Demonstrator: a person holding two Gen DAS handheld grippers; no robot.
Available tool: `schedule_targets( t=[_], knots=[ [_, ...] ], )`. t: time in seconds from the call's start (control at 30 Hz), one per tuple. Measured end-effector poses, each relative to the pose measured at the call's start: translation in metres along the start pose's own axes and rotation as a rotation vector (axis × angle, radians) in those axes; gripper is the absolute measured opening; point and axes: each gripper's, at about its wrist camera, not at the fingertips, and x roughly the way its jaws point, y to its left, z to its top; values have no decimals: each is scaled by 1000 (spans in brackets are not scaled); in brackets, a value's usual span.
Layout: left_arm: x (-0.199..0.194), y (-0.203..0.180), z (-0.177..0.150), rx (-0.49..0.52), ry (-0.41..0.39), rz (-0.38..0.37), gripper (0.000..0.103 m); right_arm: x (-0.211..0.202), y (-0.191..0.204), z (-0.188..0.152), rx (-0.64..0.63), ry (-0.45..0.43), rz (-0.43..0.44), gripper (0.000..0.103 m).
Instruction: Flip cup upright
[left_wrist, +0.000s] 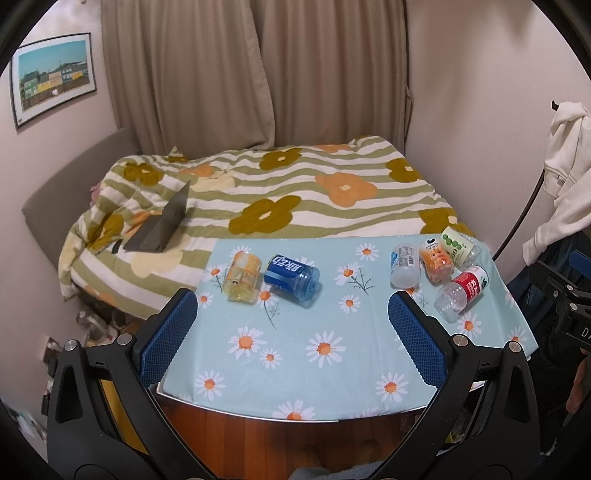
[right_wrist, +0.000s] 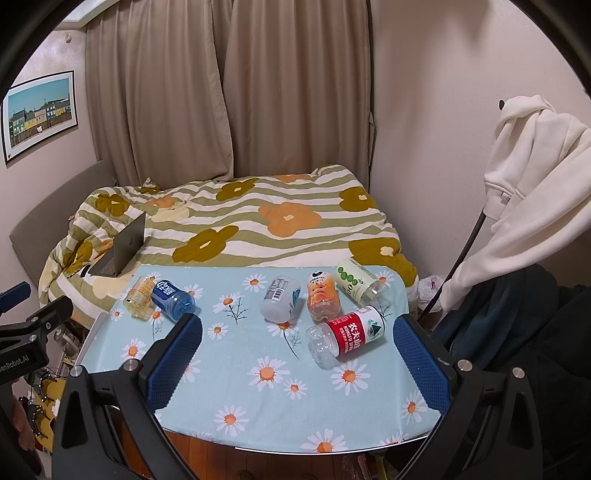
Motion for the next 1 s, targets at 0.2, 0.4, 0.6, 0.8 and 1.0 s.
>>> schedule_targets(
  t=[0.2, 0.4, 0.6, 0.8, 1.0],
  knots=[
    [2, 2, 2, -9, -4, 7, 103, -1, 0, -1, 1, 1, 0, 103],
    [12, -8, 3, -26, 5, 43, 103, 7, 0, 3, -5, 8, 36, 103],
    [30, -29, 1, -46, 28, 85, 103, 31, -8, 15, -26, 38, 67, 103],
    [75, -38, 2, -64, 103, 83, 103, 79, -20, 24, -37, 117, 99, 103],
    [126, -44, 6, -57, 188, 67, 103, 141, -40, 27, -2, 221, 114, 103]
  ],
)
